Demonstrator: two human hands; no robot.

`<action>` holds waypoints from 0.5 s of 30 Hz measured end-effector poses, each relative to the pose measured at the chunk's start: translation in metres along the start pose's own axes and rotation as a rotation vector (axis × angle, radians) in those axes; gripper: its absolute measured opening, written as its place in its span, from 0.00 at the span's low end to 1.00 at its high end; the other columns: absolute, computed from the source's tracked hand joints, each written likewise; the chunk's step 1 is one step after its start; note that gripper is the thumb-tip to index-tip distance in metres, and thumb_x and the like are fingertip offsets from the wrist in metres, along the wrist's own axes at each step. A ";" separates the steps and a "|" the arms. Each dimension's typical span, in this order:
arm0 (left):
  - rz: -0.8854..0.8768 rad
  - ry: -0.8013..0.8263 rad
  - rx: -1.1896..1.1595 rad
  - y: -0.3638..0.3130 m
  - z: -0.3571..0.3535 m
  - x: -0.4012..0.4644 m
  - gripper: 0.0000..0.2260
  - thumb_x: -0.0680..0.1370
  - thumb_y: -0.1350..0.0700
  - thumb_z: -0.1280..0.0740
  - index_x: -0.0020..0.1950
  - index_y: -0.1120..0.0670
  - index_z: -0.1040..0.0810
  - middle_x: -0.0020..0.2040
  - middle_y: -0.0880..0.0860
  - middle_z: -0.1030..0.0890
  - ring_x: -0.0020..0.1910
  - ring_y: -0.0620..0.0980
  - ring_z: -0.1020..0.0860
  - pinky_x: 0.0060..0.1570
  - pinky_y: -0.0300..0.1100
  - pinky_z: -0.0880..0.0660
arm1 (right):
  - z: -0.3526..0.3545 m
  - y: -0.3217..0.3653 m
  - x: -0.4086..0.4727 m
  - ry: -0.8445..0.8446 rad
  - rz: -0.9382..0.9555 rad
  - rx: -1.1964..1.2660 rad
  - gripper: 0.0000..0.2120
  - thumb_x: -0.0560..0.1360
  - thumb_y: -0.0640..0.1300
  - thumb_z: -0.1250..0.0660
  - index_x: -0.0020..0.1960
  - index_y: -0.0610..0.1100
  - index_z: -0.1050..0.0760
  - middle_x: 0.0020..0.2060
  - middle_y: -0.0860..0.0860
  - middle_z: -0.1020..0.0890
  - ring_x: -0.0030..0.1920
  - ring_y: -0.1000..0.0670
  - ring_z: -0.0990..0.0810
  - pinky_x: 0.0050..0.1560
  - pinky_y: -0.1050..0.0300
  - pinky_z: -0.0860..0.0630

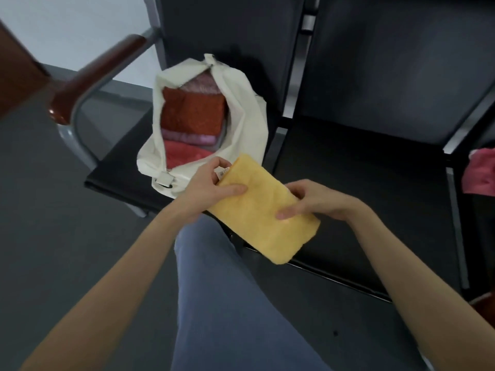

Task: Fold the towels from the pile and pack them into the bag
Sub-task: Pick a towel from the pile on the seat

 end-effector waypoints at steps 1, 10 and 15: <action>-0.021 -0.029 -0.003 0.000 0.008 0.003 0.23 0.66 0.53 0.21 0.56 0.52 0.27 0.41 0.60 0.20 0.39 0.54 0.21 0.37 0.45 0.22 | -0.001 0.014 0.012 -0.024 0.033 -0.035 0.23 0.68 0.48 0.24 0.60 0.52 0.25 0.53 0.56 0.19 0.52 0.57 0.19 0.50 0.60 0.22; -0.152 -0.849 0.199 0.031 0.138 0.037 0.16 0.71 0.45 0.26 0.51 0.54 0.23 0.48 0.46 0.19 0.45 0.44 0.20 0.46 0.39 0.25 | 0.047 0.108 0.083 -0.588 0.456 -0.068 0.14 0.74 0.42 0.29 0.55 0.38 0.27 0.48 0.48 0.21 0.47 0.54 0.21 0.44 0.62 0.24; -0.011 -0.902 0.466 0.054 0.167 0.091 0.20 0.72 0.45 0.29 0.55 0.57 0.28 0.52 0.55 0.23 0.49 0.50 0.27 0.44 0.43 0.35 | 0.052 0.132 0.147 -0.684 0.475 0.138 0.15 0.75 0.44 0.31 0.58 0.41 0.31 0.54 0.49 0.23 0.54 0.52 0.23 0.54 0.54 0.23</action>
Point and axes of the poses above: each hand's wrist, its own x-axis towards the middle knuckle, its own z-axis out of the back of the hand, y = z × x, the point moved 6 cm from there along x, towards the middle knuckle
